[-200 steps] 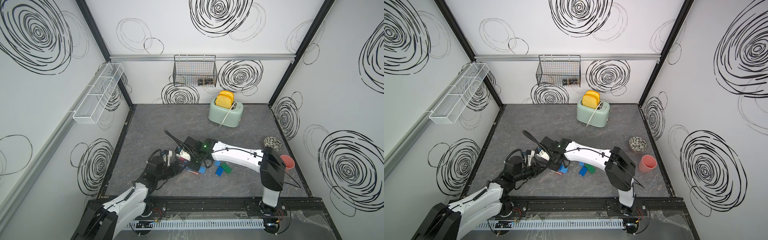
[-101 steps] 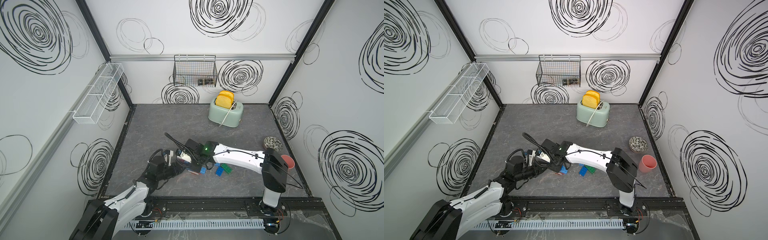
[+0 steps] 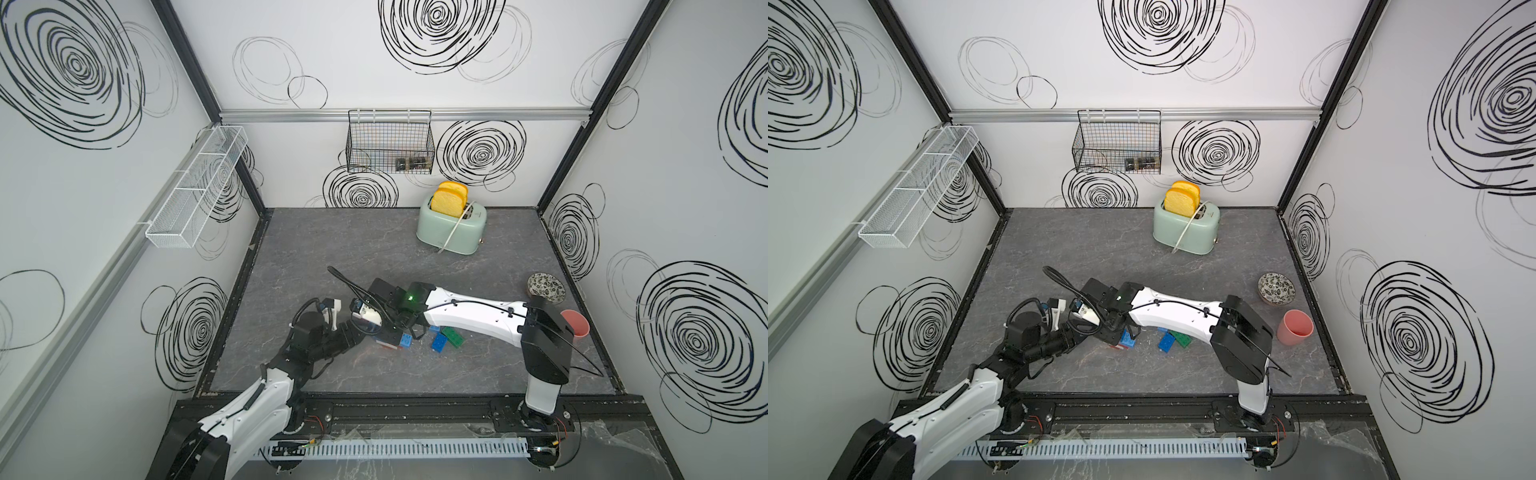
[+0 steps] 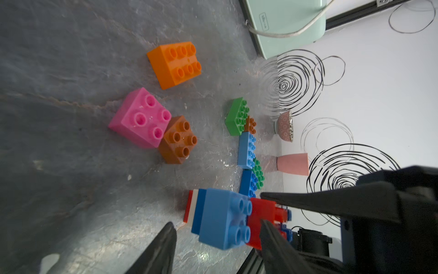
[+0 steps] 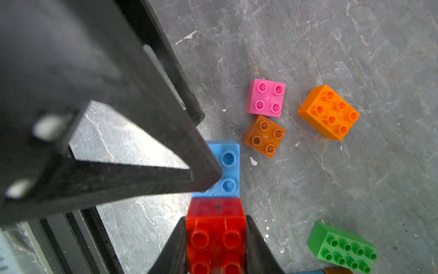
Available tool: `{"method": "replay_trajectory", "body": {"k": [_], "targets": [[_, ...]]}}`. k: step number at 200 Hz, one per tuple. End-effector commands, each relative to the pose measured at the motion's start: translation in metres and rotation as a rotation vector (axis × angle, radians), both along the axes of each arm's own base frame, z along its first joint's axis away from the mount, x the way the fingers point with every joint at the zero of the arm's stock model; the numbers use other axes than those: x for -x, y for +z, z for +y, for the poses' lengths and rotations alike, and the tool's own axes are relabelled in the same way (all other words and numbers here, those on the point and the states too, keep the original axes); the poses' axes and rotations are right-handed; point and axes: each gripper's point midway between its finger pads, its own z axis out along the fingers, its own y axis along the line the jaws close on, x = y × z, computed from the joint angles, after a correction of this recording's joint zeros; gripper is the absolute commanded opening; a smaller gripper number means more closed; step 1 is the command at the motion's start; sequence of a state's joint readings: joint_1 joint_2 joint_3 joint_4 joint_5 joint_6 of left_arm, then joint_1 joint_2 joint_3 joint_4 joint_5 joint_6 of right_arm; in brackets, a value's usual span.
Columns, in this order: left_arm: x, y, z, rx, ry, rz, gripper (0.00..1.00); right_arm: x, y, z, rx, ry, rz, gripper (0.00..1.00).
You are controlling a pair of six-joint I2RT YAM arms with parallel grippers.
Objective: Assemble a heart with lego
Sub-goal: Assemble the lego brick with the lego brick.
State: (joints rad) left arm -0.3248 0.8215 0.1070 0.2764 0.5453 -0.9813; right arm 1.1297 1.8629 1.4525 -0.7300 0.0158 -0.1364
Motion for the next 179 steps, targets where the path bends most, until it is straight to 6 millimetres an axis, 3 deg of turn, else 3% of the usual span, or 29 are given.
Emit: {"method": "replay_trajectory", "body": {"k": [1, 48, 130, 179], "targets": [[-0.004, 0.007, 0.005, 0.008, 0.024, 0.004, 0.62, 0.027, -0.076, -0.071, 0.367, -0.004, 0.143, 0.18], [-0.003, 0.002, 0.009, 0.01, 0.038, 0.012, 0.62, 0.015, -0.086, -0.078, 0.416, -0.03, 0.099, 0.18], [-0.002, 0.001, 0.01, 0.006, 0.036, 0.014, 0.62, 0.015, -0.026, -0.033, 0.084, 0.042, 0.074, 0.19], [-0.004, 0.001, 0.01, 0.003, 0.037, 0.013, 0.62, 0.012, -0.023, -0.035, 0.017, 0.035, 0.072, 0.24]]}}
